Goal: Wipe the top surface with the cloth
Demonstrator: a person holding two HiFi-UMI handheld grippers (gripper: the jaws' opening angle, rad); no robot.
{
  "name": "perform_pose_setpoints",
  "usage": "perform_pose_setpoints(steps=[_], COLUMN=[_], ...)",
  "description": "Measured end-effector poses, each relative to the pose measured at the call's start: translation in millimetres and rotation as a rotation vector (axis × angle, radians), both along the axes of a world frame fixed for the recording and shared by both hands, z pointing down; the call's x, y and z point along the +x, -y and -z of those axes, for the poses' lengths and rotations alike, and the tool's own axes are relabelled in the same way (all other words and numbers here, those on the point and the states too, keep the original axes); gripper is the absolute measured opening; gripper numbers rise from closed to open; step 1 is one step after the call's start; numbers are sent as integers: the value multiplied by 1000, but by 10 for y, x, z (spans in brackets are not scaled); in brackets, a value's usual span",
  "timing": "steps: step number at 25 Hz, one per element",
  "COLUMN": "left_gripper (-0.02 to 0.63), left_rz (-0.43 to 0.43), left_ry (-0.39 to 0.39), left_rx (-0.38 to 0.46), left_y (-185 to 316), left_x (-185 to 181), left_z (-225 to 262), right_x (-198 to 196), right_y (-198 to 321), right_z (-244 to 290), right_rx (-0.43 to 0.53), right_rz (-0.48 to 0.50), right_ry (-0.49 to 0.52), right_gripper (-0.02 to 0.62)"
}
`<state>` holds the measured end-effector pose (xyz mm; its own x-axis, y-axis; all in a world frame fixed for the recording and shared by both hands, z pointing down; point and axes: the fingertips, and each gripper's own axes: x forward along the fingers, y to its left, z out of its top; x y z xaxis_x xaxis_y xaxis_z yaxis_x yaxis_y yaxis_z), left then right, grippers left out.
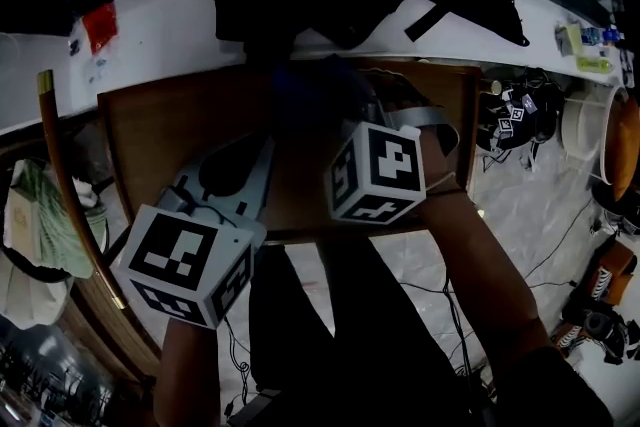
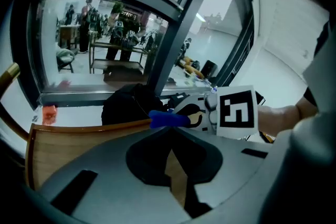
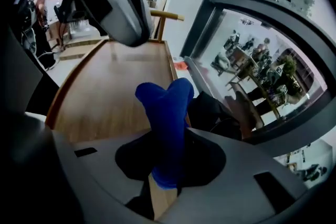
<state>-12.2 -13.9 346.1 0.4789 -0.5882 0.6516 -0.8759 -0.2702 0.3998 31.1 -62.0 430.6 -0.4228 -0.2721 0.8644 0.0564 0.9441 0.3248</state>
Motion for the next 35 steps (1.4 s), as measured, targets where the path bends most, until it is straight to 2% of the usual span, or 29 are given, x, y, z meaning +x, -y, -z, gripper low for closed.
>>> perform_pose_setpoints(steps=[4, 9, 17, 21, 29, 35], left_gripper=[11, 11, 11, 11, 11, 11], left_rz=[9, 17, -5, -44, -120, -183], left_ry=[8, 25, -5, 8, -14, -31], left_rx=[2, -5, -34, -16, -37, -68], left_y=[79, 49, -104, -166, -475, -760], left_x=[57, 118, 174, 108, 105, 124], left_z=[-13, -69, -79, -100, -90, -91], right_x=[51, 42, 58, 127, 214, 288], right_y=[55, -6, -205, -469, -1022, -1290], right_z=[-172, -204, -218, -254, -293, -321], right_rx=[-21, -106, -182, -228, -304, -316], right_rz=[0, 11, 16, 10, -13, -32], right_ry=[-26, -45, -65, -77, -144, -167], right_gripper=[94, 92, 92, 92, 92, 92])
